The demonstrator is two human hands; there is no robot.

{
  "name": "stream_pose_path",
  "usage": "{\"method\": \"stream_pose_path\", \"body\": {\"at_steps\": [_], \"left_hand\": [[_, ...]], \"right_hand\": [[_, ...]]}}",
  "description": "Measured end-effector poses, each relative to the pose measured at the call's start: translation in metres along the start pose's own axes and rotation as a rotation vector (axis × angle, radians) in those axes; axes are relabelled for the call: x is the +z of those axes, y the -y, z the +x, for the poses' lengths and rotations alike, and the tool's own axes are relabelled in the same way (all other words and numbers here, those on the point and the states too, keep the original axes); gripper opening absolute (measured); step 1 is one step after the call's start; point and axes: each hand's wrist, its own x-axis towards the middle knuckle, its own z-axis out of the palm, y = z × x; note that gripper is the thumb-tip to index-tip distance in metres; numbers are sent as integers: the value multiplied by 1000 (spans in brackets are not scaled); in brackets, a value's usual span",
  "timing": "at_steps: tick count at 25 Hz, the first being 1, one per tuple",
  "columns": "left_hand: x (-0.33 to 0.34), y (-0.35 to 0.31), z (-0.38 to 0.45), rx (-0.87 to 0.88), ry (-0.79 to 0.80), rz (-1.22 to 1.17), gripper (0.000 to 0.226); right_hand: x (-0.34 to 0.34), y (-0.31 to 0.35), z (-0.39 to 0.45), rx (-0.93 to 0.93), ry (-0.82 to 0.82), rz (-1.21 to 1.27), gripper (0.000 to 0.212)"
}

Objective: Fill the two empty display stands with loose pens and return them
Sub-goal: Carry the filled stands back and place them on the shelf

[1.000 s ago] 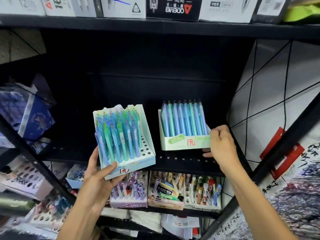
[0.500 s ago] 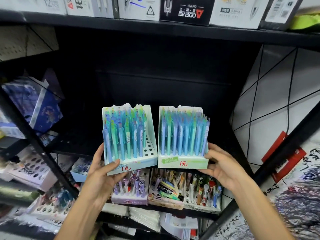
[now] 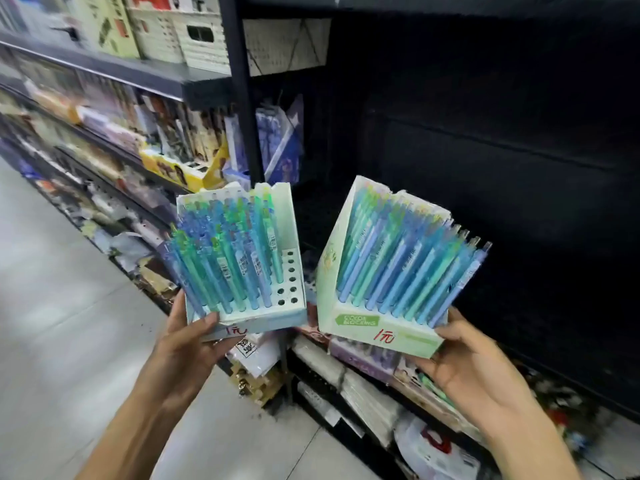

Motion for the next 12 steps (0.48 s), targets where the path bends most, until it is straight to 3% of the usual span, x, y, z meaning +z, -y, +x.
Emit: {"method": "stream_pose_path", "body": {"at_steps": [5,12], "left_hand": [[-83,-58,-18,119,-183,-4,65],[-224,-139,-19,217,-337,-65,52]], "right_hand": [[82,-56,26,108,133,-64,58],[228,-154,63,168,188,-204,40]]}}
